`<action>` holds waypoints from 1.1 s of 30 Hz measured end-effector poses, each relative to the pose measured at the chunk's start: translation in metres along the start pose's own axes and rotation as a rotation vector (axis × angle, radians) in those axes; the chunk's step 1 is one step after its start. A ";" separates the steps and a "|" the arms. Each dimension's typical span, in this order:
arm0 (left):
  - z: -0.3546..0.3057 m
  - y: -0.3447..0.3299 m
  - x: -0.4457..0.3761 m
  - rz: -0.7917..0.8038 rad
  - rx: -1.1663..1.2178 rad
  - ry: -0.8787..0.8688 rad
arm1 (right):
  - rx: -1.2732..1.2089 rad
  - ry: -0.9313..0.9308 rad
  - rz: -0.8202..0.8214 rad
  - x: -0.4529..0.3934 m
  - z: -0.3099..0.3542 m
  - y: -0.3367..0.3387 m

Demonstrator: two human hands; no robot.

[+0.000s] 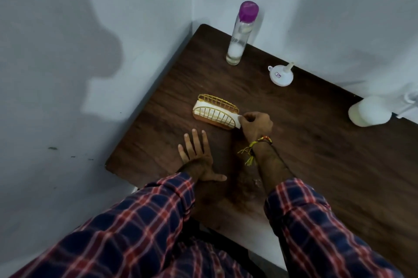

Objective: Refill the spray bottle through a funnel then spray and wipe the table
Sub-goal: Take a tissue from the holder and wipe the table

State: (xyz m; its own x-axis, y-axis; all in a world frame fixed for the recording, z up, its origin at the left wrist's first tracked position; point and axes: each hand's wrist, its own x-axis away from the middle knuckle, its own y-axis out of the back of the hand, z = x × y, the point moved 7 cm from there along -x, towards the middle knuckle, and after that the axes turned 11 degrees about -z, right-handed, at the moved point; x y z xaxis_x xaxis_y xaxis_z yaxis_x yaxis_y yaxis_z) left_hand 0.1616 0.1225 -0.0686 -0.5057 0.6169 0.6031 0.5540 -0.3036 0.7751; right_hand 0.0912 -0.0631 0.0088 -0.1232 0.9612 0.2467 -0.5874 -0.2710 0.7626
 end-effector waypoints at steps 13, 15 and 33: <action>0.002 -0.003 -0.001 0.011 0.019 -0.011 | 0.031 0.174 -0.041 0.008 0.028 0.004; 0.002 -0.003 -0.002 0.023 0.022 -0.016 | 0.016 0.310 0.005 0.013 0.043 0.007; 0.003 0.002 0.003 0.009 0.007 -0.003 | -0.210 0.836 -0.146 0.072 0.127 0.076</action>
State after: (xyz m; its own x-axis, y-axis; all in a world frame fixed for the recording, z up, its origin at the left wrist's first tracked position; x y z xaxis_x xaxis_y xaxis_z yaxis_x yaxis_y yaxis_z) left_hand 0.1635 0.1262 -0.0661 -0.4988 0.6164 0.6093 0.5631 -0.3039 0.7684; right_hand 0.1388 -0.0209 0.1607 -0.5330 0.7304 -0.4271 -0.7682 -0.2061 0.6061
